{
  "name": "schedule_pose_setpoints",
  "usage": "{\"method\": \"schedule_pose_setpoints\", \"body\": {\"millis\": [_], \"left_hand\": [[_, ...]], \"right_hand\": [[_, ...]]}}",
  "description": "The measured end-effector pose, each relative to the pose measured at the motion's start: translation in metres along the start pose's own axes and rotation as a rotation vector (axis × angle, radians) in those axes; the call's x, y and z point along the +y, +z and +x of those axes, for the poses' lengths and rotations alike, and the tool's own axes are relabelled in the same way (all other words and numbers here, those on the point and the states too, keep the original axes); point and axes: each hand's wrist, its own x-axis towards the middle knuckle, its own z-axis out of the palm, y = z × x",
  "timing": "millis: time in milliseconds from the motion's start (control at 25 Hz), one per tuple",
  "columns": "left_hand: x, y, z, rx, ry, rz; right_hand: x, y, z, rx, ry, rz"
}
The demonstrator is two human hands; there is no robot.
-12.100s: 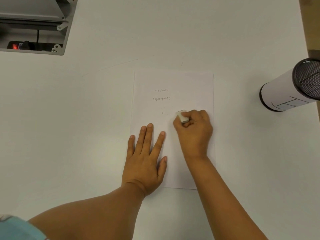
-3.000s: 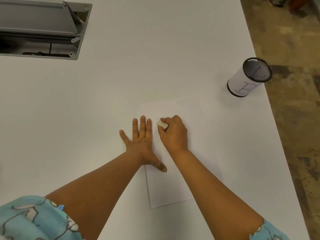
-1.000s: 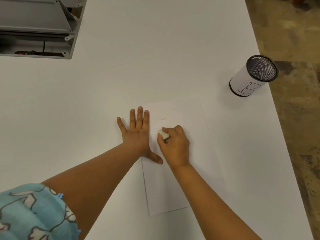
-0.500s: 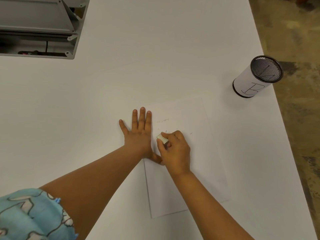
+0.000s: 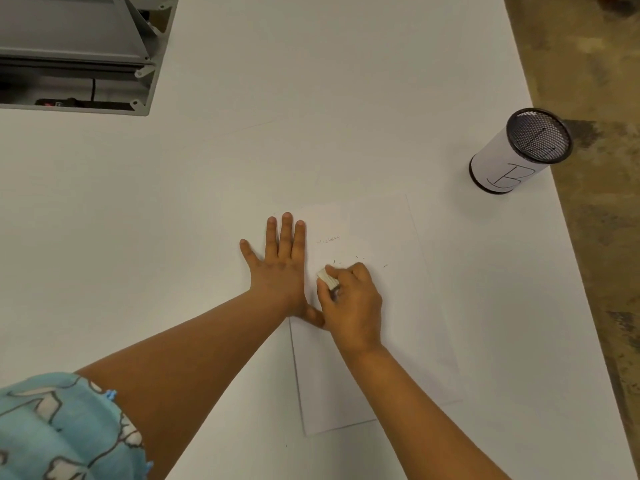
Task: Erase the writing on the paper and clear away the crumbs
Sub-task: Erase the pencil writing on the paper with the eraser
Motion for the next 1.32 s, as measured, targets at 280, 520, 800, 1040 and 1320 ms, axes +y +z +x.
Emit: {"method": "schedule_pose_setpoints", "body": {"millis": [280,520,800,1040,1320], "left_hand": [[0.001,-0.003,0.0,-0.026,-0.006,0.039],[0.001,-0.002,0.0,-0.015,-0.004,0.037],[0.0,-0.004,-0.002,-0.017,-0.01,0.02],[-0.001,-0.006,-0.001,-0.059,0.028,0.021],[0.0,-0.002,0.0,-0.028,-0.001,-0.004]], "right_hand": [[-0.011,0.005,0.024,-0.023,0.036,-0.017],[-0.012,0.007,0.02,-0.057,-0.034,0.003],[-0.011,0.009,0.021,0.005,0.052,-0.045],[-0.021,0.011,0.056,-0.02,0.037,-0.029],[-0.007,-0.003,-0.012,-0.032,0.042,0.042]]}}
